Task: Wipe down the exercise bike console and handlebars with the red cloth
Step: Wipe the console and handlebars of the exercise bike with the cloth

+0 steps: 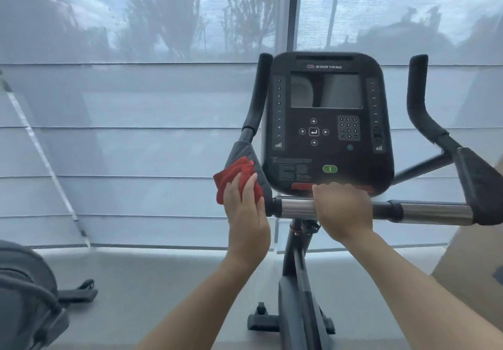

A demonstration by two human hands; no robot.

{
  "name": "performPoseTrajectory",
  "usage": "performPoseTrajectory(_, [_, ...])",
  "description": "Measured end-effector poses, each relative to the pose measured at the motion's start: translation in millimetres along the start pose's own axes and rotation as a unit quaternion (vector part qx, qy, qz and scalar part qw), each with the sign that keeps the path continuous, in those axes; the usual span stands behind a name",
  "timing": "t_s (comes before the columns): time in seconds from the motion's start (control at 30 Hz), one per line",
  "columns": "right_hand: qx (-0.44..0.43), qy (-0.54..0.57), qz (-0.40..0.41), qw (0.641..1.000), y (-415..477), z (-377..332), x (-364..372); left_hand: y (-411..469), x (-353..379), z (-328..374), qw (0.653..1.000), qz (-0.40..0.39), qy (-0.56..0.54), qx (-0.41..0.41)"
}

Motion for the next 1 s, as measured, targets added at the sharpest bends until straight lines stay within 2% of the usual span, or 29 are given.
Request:
performPoseTrajectory(0.17, [-0.005, -0.006, -0.012, 1.000, -0.4, -1.7, -3.8, 39.0, -9.3, 0.9, 0.988, -0.069, 0.111, 0.084])
performPoseTrajectory(0.33, [-0.001, -0.002, -0.010, 1.000, 0.5, -0.8, -5.0, 96.2, -10.3, -1.3, 0.980, -0.107, 0.131, 0.100])
performPoseTrajectory(0.53, [0.005, -0.011, 0.041, 0.999, 0.6, -2.8, -3.7, 123.4, -0.3, -9.1, 0.978, -0.116, 0.128, 0.115])
performPoseTrajectory(0.7, [0.009, -0.010, -0.009, 1.000, -0.3, -2.6, -3.3, 117.2, -9.2, -11.0, 0.970, -0.147, 0.124, 0.146])
performPoseTrajectory(0.8, [0.011, -0.009, -0.021, 1.000, 0.2, -3.8, -3.3, 118.4, -26.6, -17.2, 0.958, -0.209, 0.113, 0.163])
performPoseTrajectory(0.9, [0.015, 0.004, -0.028, 0.999, 0.2, -3.6, -3.8, 117.5, -48.2, -28.8, 0.942, -0.306, 0.059, 0.121])
performPoseTrajectory(1.0, [0.026, -0.002, -0.022, 0.999, -0.1, -3.9, -4.2, 106.5, -59.8, -35.5, 0.931, -0.331, 0.018, 0.156])
Point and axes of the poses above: each hand's wrist, its own y-axis towards the middle knuckle, its own x-axis out of the palm, z = x × y, the point moved 2 cm from there along y, towards the middle knuckle, and after that the axes turned 4 degrees about -x, right-handed, at the moved point
